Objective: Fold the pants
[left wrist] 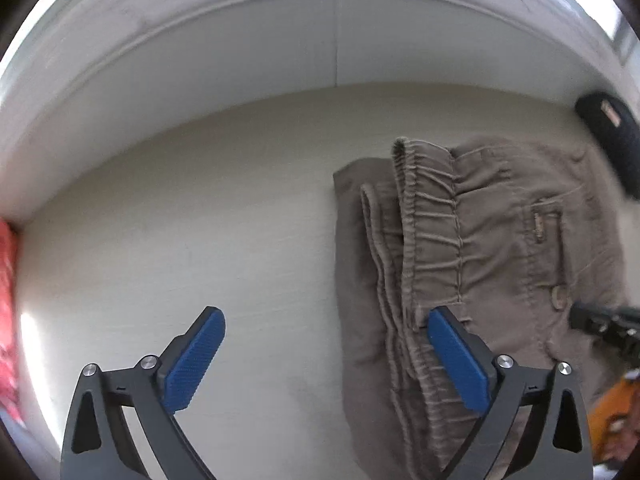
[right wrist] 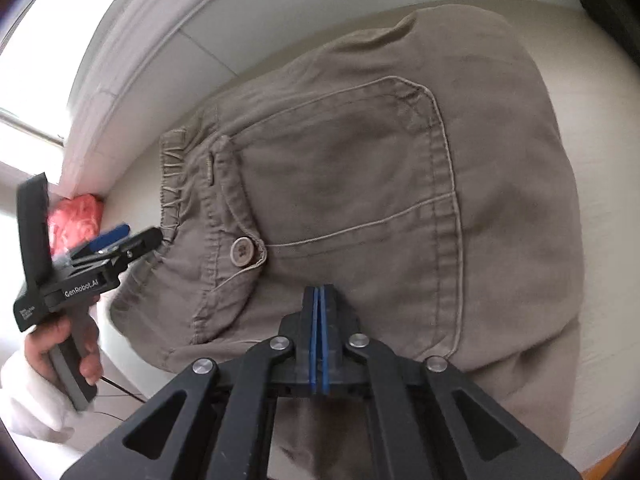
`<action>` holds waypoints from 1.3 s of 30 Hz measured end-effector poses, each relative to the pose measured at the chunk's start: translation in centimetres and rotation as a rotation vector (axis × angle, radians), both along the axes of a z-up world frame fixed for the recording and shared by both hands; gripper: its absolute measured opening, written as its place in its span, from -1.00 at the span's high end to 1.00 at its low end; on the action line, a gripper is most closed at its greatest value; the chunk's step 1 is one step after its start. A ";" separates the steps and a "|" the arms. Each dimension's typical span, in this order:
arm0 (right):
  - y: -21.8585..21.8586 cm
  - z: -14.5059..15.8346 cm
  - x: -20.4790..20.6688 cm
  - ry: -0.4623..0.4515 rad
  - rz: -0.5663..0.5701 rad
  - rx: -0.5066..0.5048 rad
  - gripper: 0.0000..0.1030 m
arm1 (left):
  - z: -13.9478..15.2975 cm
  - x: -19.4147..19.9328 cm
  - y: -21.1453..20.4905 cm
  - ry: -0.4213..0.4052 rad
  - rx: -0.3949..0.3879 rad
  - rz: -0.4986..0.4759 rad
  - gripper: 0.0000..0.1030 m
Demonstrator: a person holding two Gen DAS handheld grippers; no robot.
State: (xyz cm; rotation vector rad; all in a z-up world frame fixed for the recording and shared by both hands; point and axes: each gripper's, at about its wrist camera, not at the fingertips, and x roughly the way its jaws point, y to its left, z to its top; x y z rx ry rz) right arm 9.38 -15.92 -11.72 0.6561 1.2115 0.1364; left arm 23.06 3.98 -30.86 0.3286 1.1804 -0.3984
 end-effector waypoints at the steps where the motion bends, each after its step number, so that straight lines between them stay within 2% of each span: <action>1: 0.1 0.1 0.1 -0.004 0.015 -0.015 1.00 | -0.2 0.2 -0.1 0.006 -0.002 -0.001 -1.00; 4: 1.0 1.5 0.3 0.008 0.060 -0.058 1.00 | 0.4 1.1 0.8 0.087 -0.077 0.033 -0.90; 5: 2.3 2.1 0.6 0.002 0.077 -0.073 1.00 | 0.8 1.2 1.2 0.092 -0.087 0.028 -0.78; 7: 3.8 3.4 0.1 -0.038 0.117 -0.041 1.00 | 2.6 -0.4 1.5 0.075 -0.101 -0.006 -0.76; 9: 4.6 4.0 -0.6 -0.053 0.149 -0.014 0.98 | 3.1 -1.8 1.6 0.090 -0.111 -0.033 -0.76; 12: 5.8 2.9 -1.6 -0.018 0.182 -0.026 0.97 | 1.7 -4.2 1.3 0.107 -0.082 -0.041 -0.79; 13: 6.0 2.2 -1.7 -0.003 0.169 -0.021 0.96 | 1.3 -4.5 1.4 0.115 -0.085 -0.035 -0.81; 14: 6.2 1.7 -1.6 0.008 0.155 -0.012 0.96 | 1.0 -4.8 1.7 0.116 -0.089 -0.024 -0.95; 15: 6.1 1.1 -1.3 0.021 0.137 0.003 0.96 | 0.6 -4.7 2.0 0.113 -0.086 -0.007 -1.00; 17: 6.0 0.3 -0.9 0.040 0.118 0.004 1.00 | -0.3 -4.8 2.4 0.130 -0.103 0.002 -1.00; 20: 6.6 1.0 -0.6 0.030 0.148 -0.033 1.00 | -1.0 -4.7 3.8 0.136 -0.132 0.021 -1.00; 23: 6.8 2.8 -0.9 0.026 0.117 0.000 1.00 | -1.8 -4.2 4.5 0.117 -0.121 0.013 -0.98; 25: 5.3 3.2 -1.6 0.015 0.064 -0.020 0.87 | -1.3 -4.0 4.3 0.102 -0.120 -0.003 -0.95; 27: 3.4 4.0 -2.3 0.018 0.003 -0.049 0.48 | -1.2 -4.0 4.2 0.120 -0.133 0.004 -0.93; 28: 2.5 4.2 -2.6 0.017 -0.022 -0.069 0.14 | -1.1 -3.7 3.8 0.128 -0.143 0.011 -0.93; 29: 1.6 4.5 -3.0 0.011 -0.045 -0.098 0.00 | -0.9 -3.6 3.7 0.136 -0.150 0.014 -0.93; 33: -2.3 4.0 -3.8 0.029 -0.104 -0.151 -0.05 | -1.4 -2.6 4.1 0.177 -0.186 0.019 -0.93; 35: -3.5 2.9 -3.7 0.049 -0.123 -0.123 -0.15 | -1.9 -2.3 4.0 0.188 -0.193 0.016 -0.96; 39: -5.2 0.8 -3.5 0.071 -0.131 -0.081 -0.15 | -2.8 -1.3 2.3 0.214 -0.196 0.012 -1.00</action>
